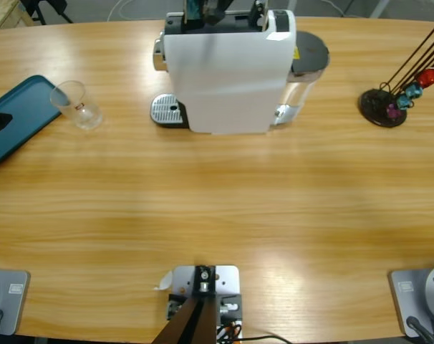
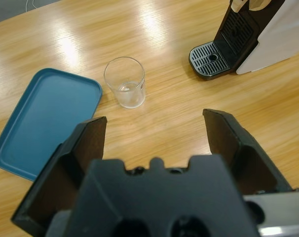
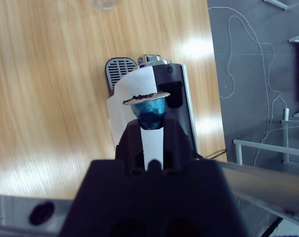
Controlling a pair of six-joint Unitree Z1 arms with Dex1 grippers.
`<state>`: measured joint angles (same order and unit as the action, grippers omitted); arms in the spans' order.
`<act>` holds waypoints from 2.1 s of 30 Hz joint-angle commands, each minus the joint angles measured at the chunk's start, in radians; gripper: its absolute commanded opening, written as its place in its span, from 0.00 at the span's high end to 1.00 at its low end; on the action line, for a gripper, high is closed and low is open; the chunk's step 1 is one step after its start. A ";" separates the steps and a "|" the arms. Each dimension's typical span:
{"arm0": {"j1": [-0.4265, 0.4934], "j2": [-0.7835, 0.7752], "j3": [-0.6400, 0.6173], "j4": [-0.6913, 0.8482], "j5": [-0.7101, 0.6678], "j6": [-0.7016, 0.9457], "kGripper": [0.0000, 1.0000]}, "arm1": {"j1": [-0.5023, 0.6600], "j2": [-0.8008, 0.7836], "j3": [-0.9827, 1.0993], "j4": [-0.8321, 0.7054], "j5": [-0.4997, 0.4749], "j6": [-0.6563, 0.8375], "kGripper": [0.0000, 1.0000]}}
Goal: Pour coffee
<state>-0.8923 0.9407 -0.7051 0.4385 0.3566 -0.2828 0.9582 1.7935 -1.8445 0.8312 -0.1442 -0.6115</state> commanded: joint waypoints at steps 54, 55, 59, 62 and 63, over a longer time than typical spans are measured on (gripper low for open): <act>-0.005 -0.003 0.042 -0.014 -0.011 0.011 0.17 | -0.085 0.271 -0.176 0.081 -0.029 -0.007 0.35; -0.004 -0.003 0.042 -0.014 -0.011 0.011 0.17 | -0.084 0.271 -0.176 0.082 -0.026 -0.001 0.27; -0.005 -0.003 0.042 -0.014 -0.011 0.011 0.17 | -0.084 0.272 -0.177 0.087 -0.019 0.006 0.14; -0.005 -0.003 0.042 -0.014 -0.011 0.011 0.17 | -0.082 0.268 -0.179 0.090 -0.022 0.009 0.14; -0.005 -0.003 0.042 -0.014 -0.011 0.011 0.17 | -0.080 0.262 -0.186 0.093 -0.024 0.009 0.14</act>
<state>-0.8923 0.9407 -0.7044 0.4347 0.3566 -0.2828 0.8798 2.0041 -2.0263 0.9010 -0.1560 -0.6167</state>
